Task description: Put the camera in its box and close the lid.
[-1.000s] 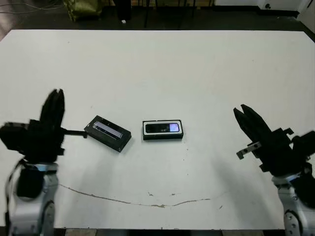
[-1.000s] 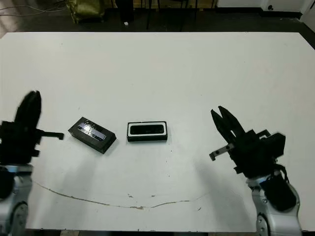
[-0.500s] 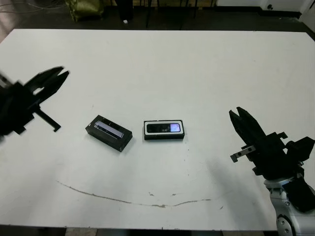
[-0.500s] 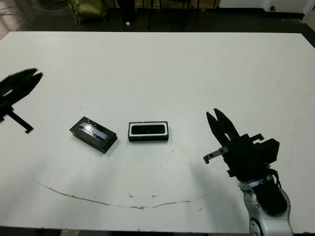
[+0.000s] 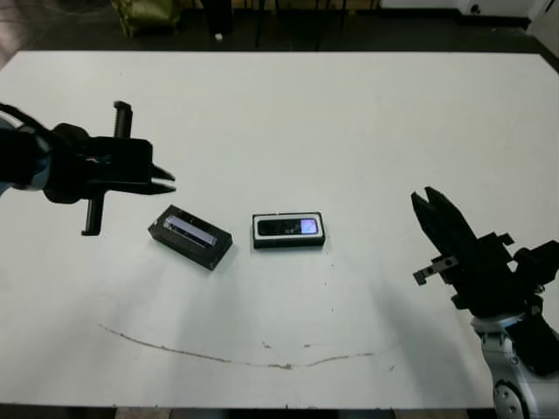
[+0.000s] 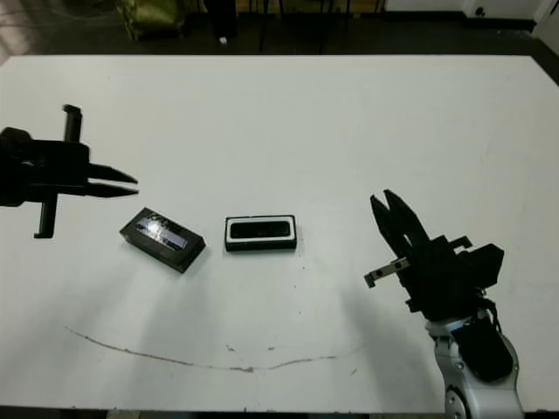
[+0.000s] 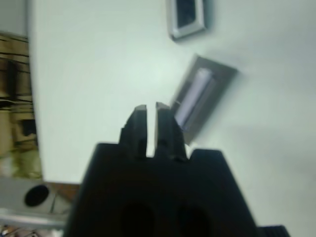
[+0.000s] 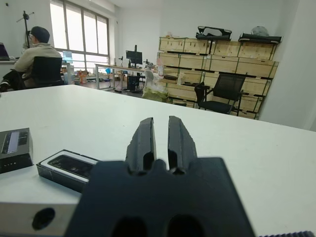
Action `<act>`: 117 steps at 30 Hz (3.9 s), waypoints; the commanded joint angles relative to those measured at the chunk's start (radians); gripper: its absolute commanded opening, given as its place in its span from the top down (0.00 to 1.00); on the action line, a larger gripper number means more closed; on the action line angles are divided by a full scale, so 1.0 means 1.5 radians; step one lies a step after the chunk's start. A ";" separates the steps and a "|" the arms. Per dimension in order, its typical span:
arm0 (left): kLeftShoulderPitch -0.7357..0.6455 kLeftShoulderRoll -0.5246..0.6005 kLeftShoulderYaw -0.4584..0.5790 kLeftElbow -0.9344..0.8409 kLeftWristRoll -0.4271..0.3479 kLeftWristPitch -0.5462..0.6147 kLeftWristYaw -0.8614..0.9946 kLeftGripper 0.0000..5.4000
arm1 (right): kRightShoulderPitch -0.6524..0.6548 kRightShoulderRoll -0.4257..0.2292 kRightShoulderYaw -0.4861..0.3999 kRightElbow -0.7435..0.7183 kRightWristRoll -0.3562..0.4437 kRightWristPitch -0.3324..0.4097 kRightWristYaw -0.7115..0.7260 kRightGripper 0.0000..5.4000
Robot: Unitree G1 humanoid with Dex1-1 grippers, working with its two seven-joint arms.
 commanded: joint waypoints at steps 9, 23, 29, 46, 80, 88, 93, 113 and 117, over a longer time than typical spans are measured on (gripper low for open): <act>-0.015 -0.015 -0.078 -0.054 0.056 0.058 -0.121 1.00 | 0.008 -0.011 -0.002 0.002 0.004 0.017 -0.010 1.00; -0.072 0.009 -0.113 -0.104 -0.055 0.117 -0.207 1.00 | 0.014 -0.005 0.004 0.004 -0.001 0.019 -0.020 1.00; -0.084 0.004 -0.112 -0.057 -0.114 0.103 -0.207 1.00 | 0.016 -0.007 0.004 0.006 0.000 0.017 -0.020 1.00; -0.133 -0.020 -0.210 0.048 -0.149 0.062 -0.207 1.00 | 0.025 -0.002 0.013 0.006 -0.002 0.020 -0.025 1.00; -0.140 -0.094 -0.309 0.025 -0.013 0.119 -0.207 1.00 | 0.039 -0.010 0.024 -0.026 -0.001 0.060 -0.039 1.00; -0.123 -0.109 -0.291 0.040 0.017 0.079 -0.206 1.00 | 0.038 -0.012 0.023 -0.028 -0.004 0.058 -0.038 1.00; -0.106 -0.120 -0.266 0.056 0.025 0.087 -0.207 1.00 | 0.039 -0.010 0.024 -0.029 -0.006 0.059 -0.041 1.00; -0.078 -0.166 -0.241 0.084 0.084 0.024 -0.196 1.00 | 0.046 -0.009 0.024 -0.031 -0.001 0.060 -0.042 1.00; -0.075 -0.175 -0.241 0.093 0.091 0.005 -0.192 1.00 | 0.046 -0.008 0.025 -0.034 -0.006 0.064 -0.048 1.00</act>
